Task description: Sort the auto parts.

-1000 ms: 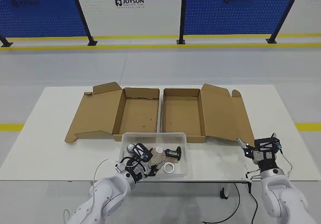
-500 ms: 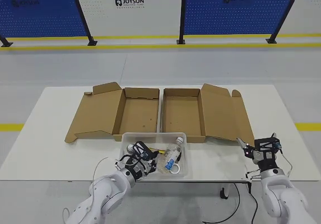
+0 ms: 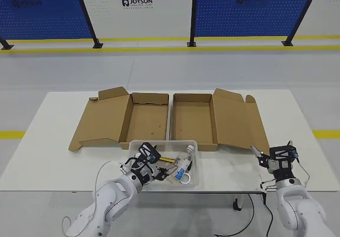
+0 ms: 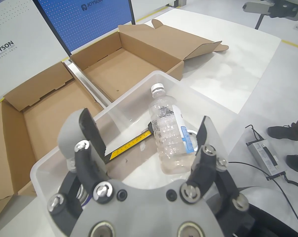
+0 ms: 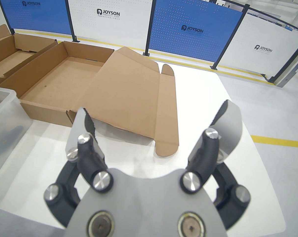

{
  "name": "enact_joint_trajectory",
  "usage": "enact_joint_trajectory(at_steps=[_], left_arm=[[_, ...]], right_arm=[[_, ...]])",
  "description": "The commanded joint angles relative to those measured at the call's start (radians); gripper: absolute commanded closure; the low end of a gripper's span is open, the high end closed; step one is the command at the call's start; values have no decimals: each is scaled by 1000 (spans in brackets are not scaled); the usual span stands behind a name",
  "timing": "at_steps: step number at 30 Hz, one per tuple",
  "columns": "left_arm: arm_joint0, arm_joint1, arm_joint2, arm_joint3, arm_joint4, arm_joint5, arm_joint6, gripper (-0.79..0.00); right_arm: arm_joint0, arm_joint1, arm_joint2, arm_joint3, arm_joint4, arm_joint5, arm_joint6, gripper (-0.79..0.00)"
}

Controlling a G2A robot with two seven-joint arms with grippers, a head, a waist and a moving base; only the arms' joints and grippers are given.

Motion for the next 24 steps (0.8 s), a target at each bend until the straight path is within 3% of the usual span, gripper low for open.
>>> enact_joint_trajectory(at_steps=[1,6,10,17,24], left_arm=[[0,0,0,0,0,0,0,-785],[-2,-1,0,-4,-13,-2,5,-785],[-41,-7,24,-22,-56,-9,-64,-785],[-185,-35,133,28,-154,38,-327,-785],[-294,-67,251,115,-158,99,-478,-785]], right_arm=[[0,0,0,0,0,0,0,-785],[0,0,0,0,0,0,0,-785],[0,0,0,0,0,0,0,-785],[0,0,0,0,0,0,0,-785],[0,0,0,0,0,0,0,-785]])
